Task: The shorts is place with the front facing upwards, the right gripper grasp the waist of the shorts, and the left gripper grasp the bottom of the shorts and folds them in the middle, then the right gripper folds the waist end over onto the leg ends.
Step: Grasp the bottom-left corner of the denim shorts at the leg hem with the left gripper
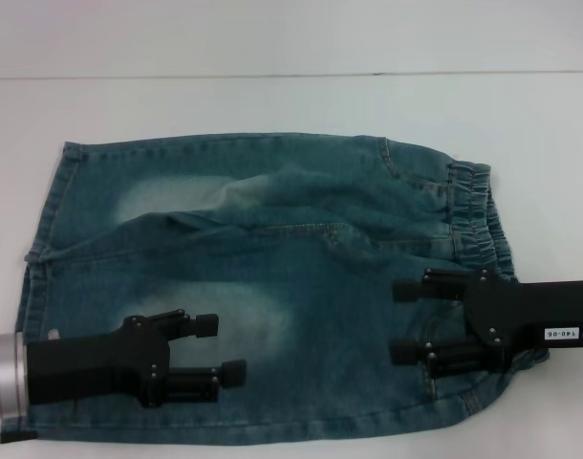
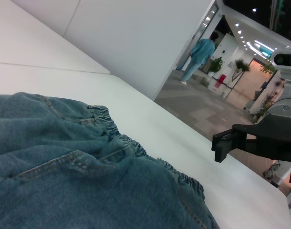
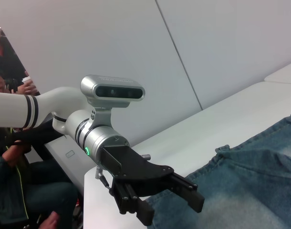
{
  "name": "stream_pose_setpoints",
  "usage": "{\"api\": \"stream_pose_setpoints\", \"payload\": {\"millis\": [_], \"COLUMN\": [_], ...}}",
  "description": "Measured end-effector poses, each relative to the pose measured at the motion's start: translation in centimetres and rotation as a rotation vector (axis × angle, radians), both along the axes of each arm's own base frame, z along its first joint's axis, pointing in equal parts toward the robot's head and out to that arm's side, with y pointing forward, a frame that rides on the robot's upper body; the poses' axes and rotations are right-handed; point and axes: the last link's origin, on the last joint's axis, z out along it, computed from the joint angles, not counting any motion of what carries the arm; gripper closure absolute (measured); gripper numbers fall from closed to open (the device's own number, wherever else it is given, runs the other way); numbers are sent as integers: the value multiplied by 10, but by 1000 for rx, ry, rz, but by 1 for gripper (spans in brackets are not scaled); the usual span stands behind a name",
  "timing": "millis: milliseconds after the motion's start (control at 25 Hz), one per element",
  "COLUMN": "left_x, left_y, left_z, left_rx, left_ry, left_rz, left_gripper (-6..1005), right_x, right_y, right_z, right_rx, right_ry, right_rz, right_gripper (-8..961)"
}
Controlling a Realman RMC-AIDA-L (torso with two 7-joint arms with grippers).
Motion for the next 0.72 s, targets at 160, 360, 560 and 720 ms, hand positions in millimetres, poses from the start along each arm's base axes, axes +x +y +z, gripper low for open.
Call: {"api": "stream_pose_setpoints", "payload": {"millis": [160, 360, 560, 720], "left_x": [0, 0, -3, -17], "left_y": [0, 1, 0, -15], "left_z": [0, 1, 16, 56], "left_rx": [0, 6, 56, 167], "left_ry": [1, 2, -9, -39], "left_rz": [-1, -2, -6, 26], "left_gripper": [65, 66, 66, 67], "right_x": [0, 0, 1, 2], "right_y": [-1, -2, -2, -3], "right_z": [-1, -5, -6, -6], "right_rx": [-7, -24, -23, -23], "right_ry": [1, -15, -18, -17], "right_rz": [-2, 4, 0, -5], "right_gripper": [9, 9, 8, 8]}}
